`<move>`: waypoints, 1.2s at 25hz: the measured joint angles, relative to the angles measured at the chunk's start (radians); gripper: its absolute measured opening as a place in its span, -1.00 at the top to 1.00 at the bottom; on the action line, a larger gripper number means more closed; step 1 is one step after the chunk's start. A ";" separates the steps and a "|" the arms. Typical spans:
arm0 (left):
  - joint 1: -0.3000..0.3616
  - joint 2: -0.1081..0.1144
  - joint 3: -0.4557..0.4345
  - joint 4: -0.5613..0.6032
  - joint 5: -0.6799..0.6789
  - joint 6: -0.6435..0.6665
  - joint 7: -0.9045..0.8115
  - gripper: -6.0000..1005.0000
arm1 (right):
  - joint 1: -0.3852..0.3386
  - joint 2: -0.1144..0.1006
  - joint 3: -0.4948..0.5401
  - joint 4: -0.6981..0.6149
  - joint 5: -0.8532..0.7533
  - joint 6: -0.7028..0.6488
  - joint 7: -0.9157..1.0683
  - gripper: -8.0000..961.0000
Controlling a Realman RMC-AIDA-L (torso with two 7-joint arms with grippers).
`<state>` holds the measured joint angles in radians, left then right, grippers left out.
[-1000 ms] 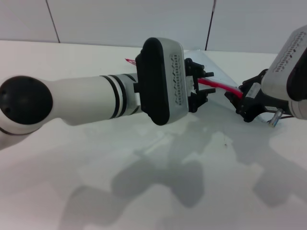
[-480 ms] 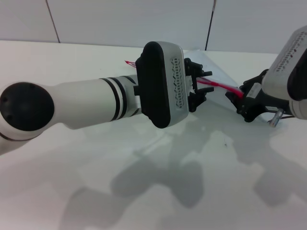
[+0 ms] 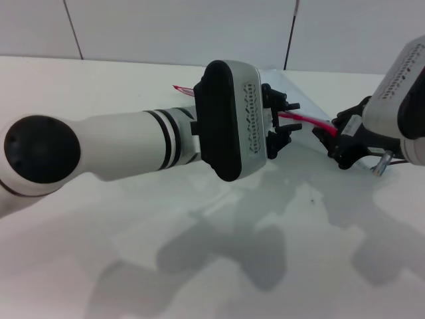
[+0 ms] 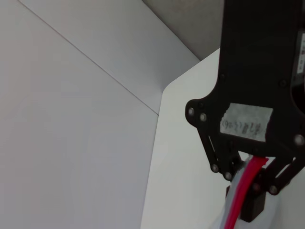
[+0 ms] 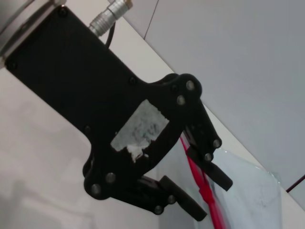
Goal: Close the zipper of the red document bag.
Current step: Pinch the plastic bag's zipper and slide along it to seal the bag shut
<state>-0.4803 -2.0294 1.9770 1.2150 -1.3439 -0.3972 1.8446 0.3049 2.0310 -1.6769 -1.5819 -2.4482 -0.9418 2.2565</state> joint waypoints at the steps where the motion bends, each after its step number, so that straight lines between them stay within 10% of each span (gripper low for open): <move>1: 0.001 0.000 0.000 0.000 0.000 0.000 0.000 0.42 | 0.000 0.000 0.000 0.000 0.000 0.000 0.000 0.88; 30: 0.005 0.000 0.016 0.015 -0.013 0.030 -0.003 0.65 | 0.003 0.000 0.002 0.002 0.000 0.000 0.000 0.88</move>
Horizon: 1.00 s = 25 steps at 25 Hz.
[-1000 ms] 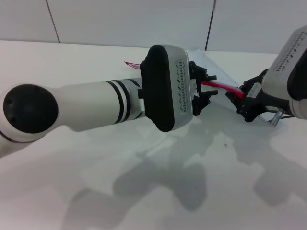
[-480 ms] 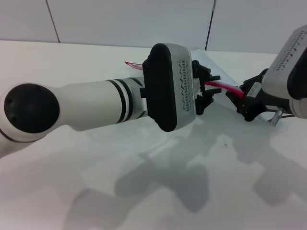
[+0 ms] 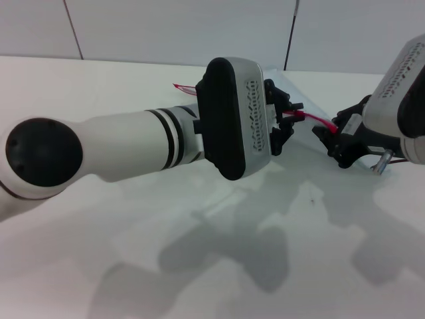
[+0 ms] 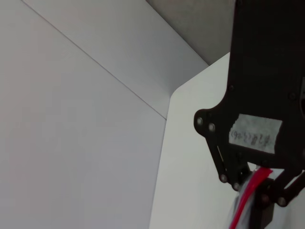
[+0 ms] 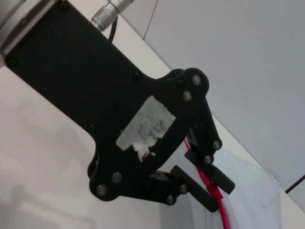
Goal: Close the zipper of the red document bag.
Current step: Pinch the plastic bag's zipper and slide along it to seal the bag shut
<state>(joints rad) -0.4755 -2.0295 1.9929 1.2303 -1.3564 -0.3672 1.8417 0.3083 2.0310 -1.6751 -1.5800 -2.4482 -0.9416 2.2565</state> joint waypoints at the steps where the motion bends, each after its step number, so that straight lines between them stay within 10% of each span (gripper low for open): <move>1: 0.000 0.000 0.002 0.000 0.000 0.000 0.000 0.67 | 0.000 0.000 0.000 0.000 0.000 0.000 0.000 0.88; 25: 0.013 0.000 0.004 -0.006 0.003 0.001 -0.027 0.83 | 0.000 0.000 0.005 0.001 0.000 0.001 0.000 0.86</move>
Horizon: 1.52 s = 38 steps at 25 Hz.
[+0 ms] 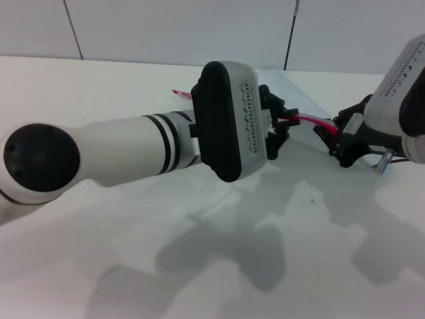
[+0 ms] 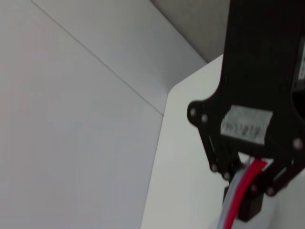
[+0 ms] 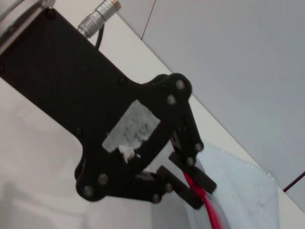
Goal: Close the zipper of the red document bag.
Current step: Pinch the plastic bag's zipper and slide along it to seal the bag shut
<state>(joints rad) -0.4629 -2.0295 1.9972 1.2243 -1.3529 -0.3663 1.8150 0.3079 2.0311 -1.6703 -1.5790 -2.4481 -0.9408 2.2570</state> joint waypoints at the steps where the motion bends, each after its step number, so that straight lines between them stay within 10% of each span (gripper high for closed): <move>1: 0.002 0.000 -0.001 -0.002 0.002 0.004 0.000 0.83 | -0.001 0.000 0.002 0.000 0.000 0.000 0.000 0.86; 38: 0.196 0.004 -0.203 0.018 0.007 0.078 0.011 0.83 | -0.064 -0.002 0.175 0.000 -0.015 0.001 0.004 0.74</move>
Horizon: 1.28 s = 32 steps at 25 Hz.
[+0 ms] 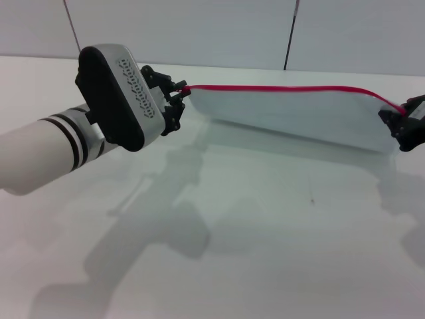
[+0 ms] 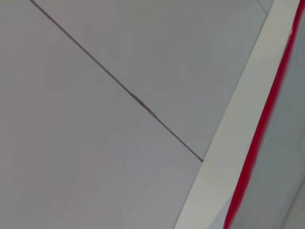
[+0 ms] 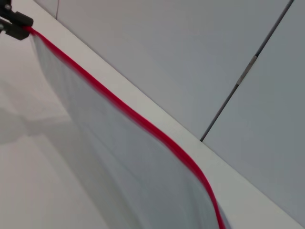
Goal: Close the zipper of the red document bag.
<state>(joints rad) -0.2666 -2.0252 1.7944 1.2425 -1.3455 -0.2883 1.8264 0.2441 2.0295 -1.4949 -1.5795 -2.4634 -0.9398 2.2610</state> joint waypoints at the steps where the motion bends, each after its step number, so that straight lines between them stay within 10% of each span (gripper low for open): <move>1: 0.001 0.000 -0.001 0.000 0.000 0.000 0.000 0.83 | 0.000 0.000 0.001 0.000 -0.001 0.001 0.000 0.73; 13: -0.012 -0.004 0.001 0.006 -0.024 0.027 -0.037 0.83 | 0.006 0.003 -0.014 0.006 -0.167 -0.029 0.103 0.70; 19: 0.010 -0.003 -0.026 0.025 -0.168 0.040 -0.079 0.43 | -0.013 0.005 -0.055 0.011 -0.222 -0.011 0.183 0.68; 21: 0.031 -0.001 -0.037 0.043 -0.248 0.041 -0.086 0.27 | -0.036 0.007 -0.076 -0.011 -0.193 0.014 0.189 0.20; 32: 0.057 -0.005 -0.039 0.056 -0.314 0.101 -0.085 -0.25 | -0.180 0.005 -0.138 -0.152 0.133 0.129 0.076 -0.23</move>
<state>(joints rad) -0.2096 -2.0297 1.7552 1.2986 -1.6597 -0.1869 1.7417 0.0640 2.0344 -1.6327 -1.7312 -2.3304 -0.8108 2.3372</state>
